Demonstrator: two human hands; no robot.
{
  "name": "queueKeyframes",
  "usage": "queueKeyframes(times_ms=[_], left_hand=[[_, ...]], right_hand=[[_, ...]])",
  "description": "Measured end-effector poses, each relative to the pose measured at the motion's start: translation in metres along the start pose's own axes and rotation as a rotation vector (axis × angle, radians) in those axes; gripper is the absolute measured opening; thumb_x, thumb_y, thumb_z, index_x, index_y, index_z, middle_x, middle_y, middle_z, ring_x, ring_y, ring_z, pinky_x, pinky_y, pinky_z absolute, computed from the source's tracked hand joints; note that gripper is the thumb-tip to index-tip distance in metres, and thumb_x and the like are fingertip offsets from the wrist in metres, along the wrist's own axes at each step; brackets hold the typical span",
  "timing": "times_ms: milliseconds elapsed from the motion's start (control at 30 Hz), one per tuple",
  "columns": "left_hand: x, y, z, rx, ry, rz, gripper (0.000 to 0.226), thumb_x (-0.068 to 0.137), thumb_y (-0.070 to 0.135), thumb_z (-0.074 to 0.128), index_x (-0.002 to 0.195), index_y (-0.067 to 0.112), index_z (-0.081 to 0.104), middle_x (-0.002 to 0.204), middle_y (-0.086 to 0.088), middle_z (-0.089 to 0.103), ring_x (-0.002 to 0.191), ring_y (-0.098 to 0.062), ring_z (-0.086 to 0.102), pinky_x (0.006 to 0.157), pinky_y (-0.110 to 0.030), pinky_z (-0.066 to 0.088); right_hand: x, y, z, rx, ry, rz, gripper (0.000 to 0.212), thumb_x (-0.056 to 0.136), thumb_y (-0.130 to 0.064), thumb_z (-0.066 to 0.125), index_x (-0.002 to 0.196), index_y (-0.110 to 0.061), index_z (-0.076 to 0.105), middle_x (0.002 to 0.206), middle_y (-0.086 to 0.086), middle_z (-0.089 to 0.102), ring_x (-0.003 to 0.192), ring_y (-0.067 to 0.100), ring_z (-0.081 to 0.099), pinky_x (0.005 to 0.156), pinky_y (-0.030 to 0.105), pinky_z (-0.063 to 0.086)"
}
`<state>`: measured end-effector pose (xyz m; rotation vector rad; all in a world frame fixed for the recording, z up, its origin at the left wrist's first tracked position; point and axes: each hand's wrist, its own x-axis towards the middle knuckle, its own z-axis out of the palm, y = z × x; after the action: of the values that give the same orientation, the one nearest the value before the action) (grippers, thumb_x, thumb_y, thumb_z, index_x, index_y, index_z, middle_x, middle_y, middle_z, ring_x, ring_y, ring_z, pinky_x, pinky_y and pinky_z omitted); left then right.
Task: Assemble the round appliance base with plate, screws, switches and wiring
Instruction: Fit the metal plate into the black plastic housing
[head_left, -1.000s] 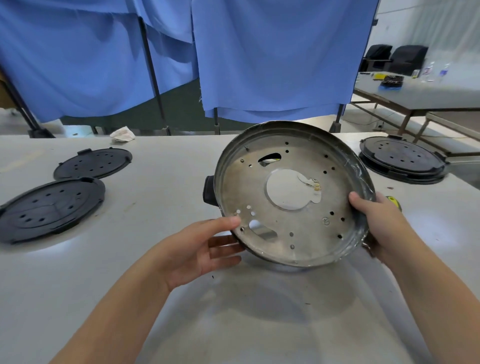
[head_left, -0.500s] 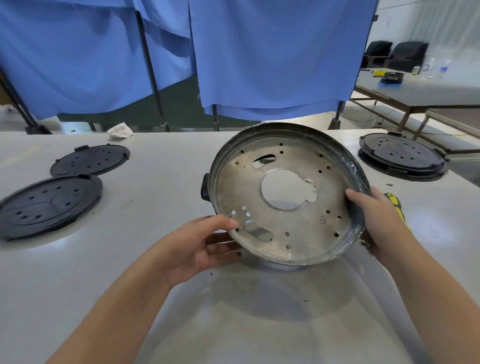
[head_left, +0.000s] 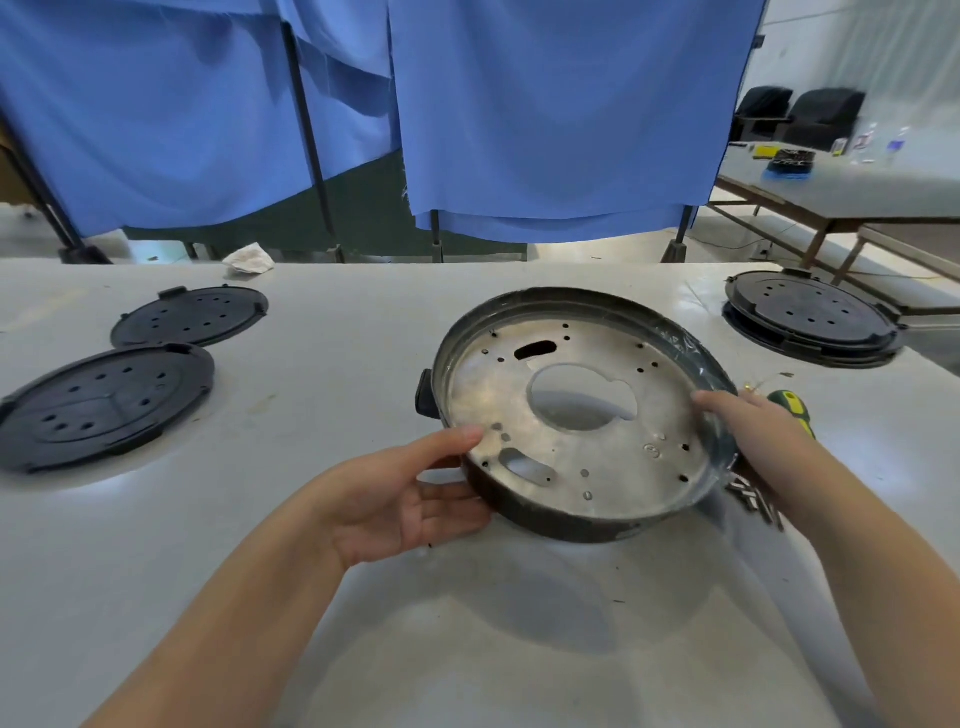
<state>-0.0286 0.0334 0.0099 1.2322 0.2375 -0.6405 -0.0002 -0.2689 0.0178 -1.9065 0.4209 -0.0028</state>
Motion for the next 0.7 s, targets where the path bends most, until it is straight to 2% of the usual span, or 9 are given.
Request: queueKeyframes(times_ms=[67, 133, 167, 267, 367, 433, 533, 633, 700], left_hand=[[-0.001, 0.001, -0.001, 0.022, 0.019, 0.006, 0.066, 0.057, 0.036, 0.089, 0.111, 0.003, 0.068, 0.116, -0.027, 0.066, 0.103, -0.037, 0.069, 0.075, -0.037, 0.061], [-0.001, 0.002, -0.001, 0.060, 0.039, 0.020, 0.069, 0.061, 0.041, 0.084, 0.114, 0.002, 0.064, 0.116, -0.026, 0.067, 0.104, -0.036, 0.069, 0.075, -0.036, 0.061], [0.000, 0.001, -0.001, 0.083, 0.052, 0.032, 0.070, 0.057, 0.043, 0.082, 0.111, 0.002, 0.065, 0.113, -0.025, 0.069, 0.100, -0.035, 0.070, 0.073, -0.036, 0.062], [0.000, 0.001, 0.000, 0.126, 0.078, 0.059, 0.076, 0.047, 0.048, 0.082, 0.105, 0.002, 0.066, 0.101, -0.023, 0.073, 0.087, -0.031, 0.073, 0.067, -0.034, 0.061], [0.000, 0.001, 0.001, 0.120, 0.090, 0.063, 0.080, 0.044, 0.049, 0.082, 0.106, 0.002, 0.064, 0.094, -0.021, 0.074, 0.083, -0.031, 0.074, 0.064, -0.032, 0.061], [0.001, 0.000, 0.001, 0.106, 0.097, 0.064, 0.081, 0.044, 0.050, 0.082, 0.106, 0.002, 0.063, 0.091, -0.020, 0.074, 0.080, -0.031, 0.074, 0.063, -0.032, 0.061], [0.003, -0.001, 0.002, 0.099, 0.100, 0.069, 0.082, 0.042, 0.051, 0.083, 0.105, 0.003, 0.063, 0.088, -0.019, 0.074, 0.078, -0.031, 0.074, 0.062, -0.032, 0.061], [0.004, -0.002, 0.002, 0.100, 0.093, 0.064, 0.085, 0.042, 0.054, 0.082, 0.107, 0.004, 0.063, 0.091, -0.019, 0.074, 0.081, -0.031, 0.074, 0.064, -0.033, 0.061], [0.004, -0.002, 0.002, 0.102, 0.088, 0.037, 0.084, 0.044, 0.057, 0.080, 0.107, 0.004, 0.062, 0.090, -0.019, 0.074, 0.079, -0.029, 0.074, 0.065, -0.033, 0.062]], right_hand=[[0.000, -0.001, 0.000, -0.087, 0.008, 0.005, 0.026, 0.084, -0.048, 0.059, 0.090, -0.022, 0.058, 0.091, 0.000, 0.056, 0.080, 0.017, 0.054, 0.069, 0.033, 0.042], [0.000, -0.001, 0.002, -0.151, 0.006, 0.019, 0.034, 0.084, -0.053, 0.056, 0.097, -0.021, 0.057, 0.087, -0.004, 0.054, 0.076, 0.015, 0.053, 0.059, 0.027, 0.038], [0.000, -0.001, 0.002, -0.190, 0.001, 0.017, 0.036, 0.084, -0.055, 0.054, 0.097, -0.021, 0.057, 0.089, -0.003, 0.056, 0.078, 0.016, 0.054, 0.060, 0.027, 0.041], [-0.001, 0.002, 0.003, -0.289, 0.002, -0.008, 0.043, 0.085, -0.057, 0.052, 0.085, -0.015, 0.060, 0.102, 0.004, 0.057, 0.085, 0.017, 0.056, 0.083, 0.036, 0.046], [-0.003, -0.001, 0.002, -0.391, 0.092, -0.078, 0.061, 0.086, -0.057, 0.050, 0.105, -0.001, 0.064, 0.103, 0.021, 0.064, 0.081, 0.028, 0.060, 0.081, 0.040, 0.050], [-0.009, -0.007, 0.002, -0.480, 0.198, -0.155, 0.060, 0.085, -0.056, 0.050, 0.121, -0.008, 0.059, 0.117, 0.017, 0.060, 0.103, 0.031, 0.055, 0.080, 0.041, 0.047], [-0.028, -0.022, 0.010, -0.455, 0.295, -0.448, 0.049, 0.085, -0.050, 0.052, 0.123, -0.019, 0.057, 0.122, 0.006, 0.053, 0.116, 0.027, 0.047, 0.099, 0.045, 0.040], [-0.068, -0.044, 0.033, -0.429, 0.065, -0.757, 0.042, 0.082, -0.059, 0.046, 0.107, -0.030, 0.064, 0.106, -0.014, 0.056, 0.104, 0.003, 0.049, 0.093, 0.019, 0.039], [-0.092, -0.049, 0.050, -0.503, -0.121, -0.848, 0.047, 0.075, -0.069, 0.044, 0.100, -0.035, 0.065, 0.099, -0.022, 0.056, 0.100, -0.005, 0.048, 0.088, 0.009, 0.035]])
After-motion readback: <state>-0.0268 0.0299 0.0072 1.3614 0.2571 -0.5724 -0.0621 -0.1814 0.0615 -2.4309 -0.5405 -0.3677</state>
